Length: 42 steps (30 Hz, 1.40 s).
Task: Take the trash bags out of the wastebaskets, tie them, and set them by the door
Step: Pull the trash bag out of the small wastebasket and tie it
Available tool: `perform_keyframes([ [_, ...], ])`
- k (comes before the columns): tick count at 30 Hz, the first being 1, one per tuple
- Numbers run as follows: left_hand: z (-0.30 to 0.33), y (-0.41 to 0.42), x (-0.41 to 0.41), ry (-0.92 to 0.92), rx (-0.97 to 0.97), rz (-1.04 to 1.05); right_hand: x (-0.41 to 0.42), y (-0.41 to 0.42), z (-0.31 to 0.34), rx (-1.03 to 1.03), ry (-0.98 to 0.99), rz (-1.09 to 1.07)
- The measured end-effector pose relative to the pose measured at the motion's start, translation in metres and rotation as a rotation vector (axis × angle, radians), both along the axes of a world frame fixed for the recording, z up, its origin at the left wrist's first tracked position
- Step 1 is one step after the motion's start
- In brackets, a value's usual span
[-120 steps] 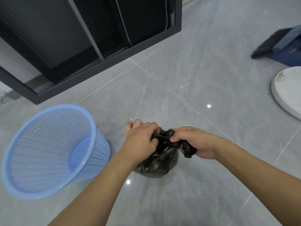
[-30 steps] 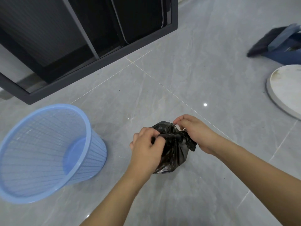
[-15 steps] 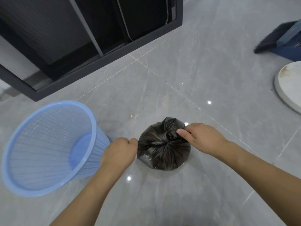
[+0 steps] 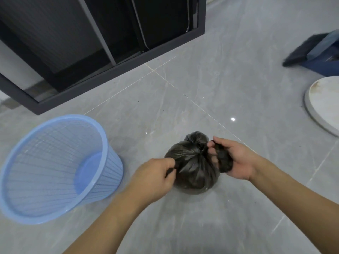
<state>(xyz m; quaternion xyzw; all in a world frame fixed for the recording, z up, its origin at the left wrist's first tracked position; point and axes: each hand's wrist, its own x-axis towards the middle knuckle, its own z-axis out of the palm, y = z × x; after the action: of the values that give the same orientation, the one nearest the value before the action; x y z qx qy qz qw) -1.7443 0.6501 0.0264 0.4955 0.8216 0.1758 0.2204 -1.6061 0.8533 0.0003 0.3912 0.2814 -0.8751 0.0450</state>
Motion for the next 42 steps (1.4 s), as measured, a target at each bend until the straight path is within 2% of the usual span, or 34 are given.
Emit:
perform_keyframes([
  [3, 0.013, 0.005, 0.011, 0.008, 0.013, -0.318, -0.011, -0.021, -0.001, 0.001, 0.074, -0.205],
  [5, 0.020, 0.006, 0.012, 0.027, 0.048, -0.401, -0.015, -0.036, -0.005, 0.127, 0.098, -0.172],
  [7, 0.026, 0.005, 0.010, 0.016, 0.102, -0.389, -0.017, -0.047, -0.010, 0.354, 0.079, -0.055],
  [10, 0.031, 0.004, 0.000, -0.031, 0.167, -0.322, -0.017, -0.057, -0.014, 0.777, 0.023, 0.252],
  [14, 0.022, 0.003, -0.018, -0.040, 0.255, -0.146, -0.014, -0.061, -0.009, 1.102, 0.011, 0.629],
  [17, 0.012, 0.006, -0.024, -0.274, 0.228, 0.142, -0.018, -0.061, 0.002, 1.316, 0.069, 0.825],
  [22, -0.011, 0.016, -0.015, -0.570, 0.271, 0.405, -0.015, -0.057, 0.001, 1.602, 0.202, 0.897],
  [25, -0.021, 0.017, -0.007, -0.589, 0.280, 0.487, -0.011, -0.053, -0.006, 1.773, 0.224, 0.875],
  [30, -0.025, 0.023, 0.005, -0.749, 0.282, 0.590, -0.003, -0.051, -0.018, 2.117, 0.253, 0.709],
  [34, -0.026, 0.028, 0.006, -0.806, 0.209, 0.667, 0.001, -0.052, -0.022, 2.255, 0.321, 0.560],
  [37, -0.020, 0.031, 0.006, -0.866, 0.171, 0.720, 0.001, -0.053, -0.023, 2.346, 0.316, 0.552],
  [40, -0.015, 0.026, 0.001, -0.846, 0.152, 0.695, 0.002, -0.051, -0.020, 2.218, 0.253, 0.585],
  [42, -0.011, 0.015, -0.001, -0.803, 0.110, 0.564, 0.001, -0.049, -0.015, 2.048, 0.140, 0.622],
])
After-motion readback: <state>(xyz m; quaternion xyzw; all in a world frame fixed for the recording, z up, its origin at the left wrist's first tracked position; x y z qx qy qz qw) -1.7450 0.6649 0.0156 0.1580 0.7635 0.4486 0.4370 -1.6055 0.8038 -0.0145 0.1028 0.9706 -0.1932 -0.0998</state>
